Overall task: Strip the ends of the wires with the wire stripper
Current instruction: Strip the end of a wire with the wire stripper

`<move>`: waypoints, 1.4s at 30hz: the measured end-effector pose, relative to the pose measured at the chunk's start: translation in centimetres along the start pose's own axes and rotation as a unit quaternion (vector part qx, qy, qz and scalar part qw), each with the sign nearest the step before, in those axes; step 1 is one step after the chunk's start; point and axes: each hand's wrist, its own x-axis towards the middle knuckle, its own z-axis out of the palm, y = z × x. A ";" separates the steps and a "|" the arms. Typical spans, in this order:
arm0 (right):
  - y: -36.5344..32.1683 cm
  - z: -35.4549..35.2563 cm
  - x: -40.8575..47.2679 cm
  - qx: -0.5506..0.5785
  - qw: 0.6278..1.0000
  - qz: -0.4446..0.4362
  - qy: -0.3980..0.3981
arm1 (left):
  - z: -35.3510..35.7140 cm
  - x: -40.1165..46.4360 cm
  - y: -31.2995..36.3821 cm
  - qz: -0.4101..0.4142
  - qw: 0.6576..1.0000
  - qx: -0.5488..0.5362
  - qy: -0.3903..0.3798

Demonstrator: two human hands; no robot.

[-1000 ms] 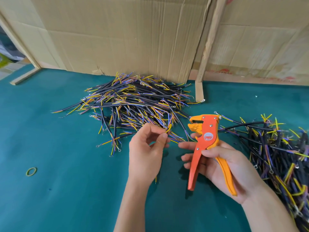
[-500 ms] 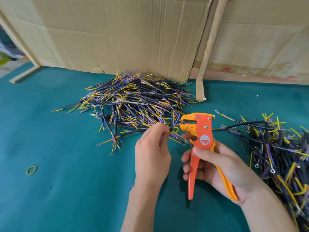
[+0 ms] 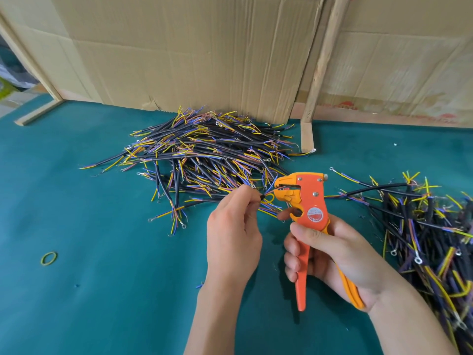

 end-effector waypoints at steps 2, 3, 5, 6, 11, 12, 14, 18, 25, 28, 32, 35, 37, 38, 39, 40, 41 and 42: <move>0.0 0.1 0.0 0.005 1.000 0.000 -0.002 | 0.0 0.0 0.0 0.001 1.000 0.000 0.002; 0.1 0.1 0.0 0.008 1.000 -0.001 -0.002 | -0.1 0.0 0.0 0.001 1.000 -0.001 0.003; 0.2 0.0 0.0 0.010 1.000 -0.002 -0.003 | -0.1 0.0 -0.1 0.000 1.000 -0.005 0.007; 0.2 0.0 0.0 0.010 1.000 -0.002 -0.004 | -0.1 0.0 0.0 -0.001 1.000 -0.007 0.010; 0.2 -0.2 0.0 0.010 1.000 -0.006 0.000 | -0.1 0.0 0.1 -0.004 1.000 -0.013 0.012; 0.1 -0.3 0.0 0.010 1.000 -0.008 0.000 | -0.1 0.0 0.1 -0.004 1.000 -0.012 0.013; 0.1 -0.4 -0.1 0.009 1.000 -0.007 -0.001 | -0.1 0.0 0.1 -0.005 1.000 -0.013 0.014; -0.1 -0.4 -0.1 0.008 1.000 -0.003 -0.004 | -0.2 -0.1 0.2 -0.008 1.000 -0.015 0.012; -0.1 -0.3 -0.1 0.006 1.000 -0.002 0.004 | -0.1 -0.1 0.1 -0.010 1.000 -0.003 0.009; -0.1 -0.3 -0.1 0.006 1.000 0.000 0.005 | 0.0 -0.1 0.1 -0.013 1.000 0.003 0.009; -0.2 -0.3 -0.1 -0.001 1.000 0.004 0.006 | -0.2 -0.2 0.1 -0.013 1.000 0.004 0.006; -0.2 -0.3 -0.1 -0.003 1.000 0.005 0.002 | -0.2 -0.2 0.3 -0.011 1.000 0.011 0.008; -0.3 -0.3 -0.2 -0.003 1.000 0.005 0.000 | -0.2 -0.2 0.3 -0.013 1.000 0.010 0.010; -0.3 -0.2 -0.2 -0.003 1.000 0.005 0.001 | -0.2 -0.2 0.3 -0.015 1.000 0.010 0.010; -0.3 -0.2 -0.2 -0.003 1.000 0.005 0.002 | -0.2 -0.1 0.3 -0.016 1.000 0.011 0.010; -0.3 -0.2 -0.2 -0.003 1.000 0.004 0.004 | -0.2 -0.1 0.2 -0.017 1.000 0.012 0.010; -0.3 -0.2 -0.2 -0.002 1.000 0.004 0.007 | -0.2 -0.1 0.2 -0.016 1.000 0.014 0.009; -0.3 -0.2 -0.2 -0.002 1.000 0.004 0.010 | -0.2 -0.1 0.2 -0.015 1.000 0.014 0.008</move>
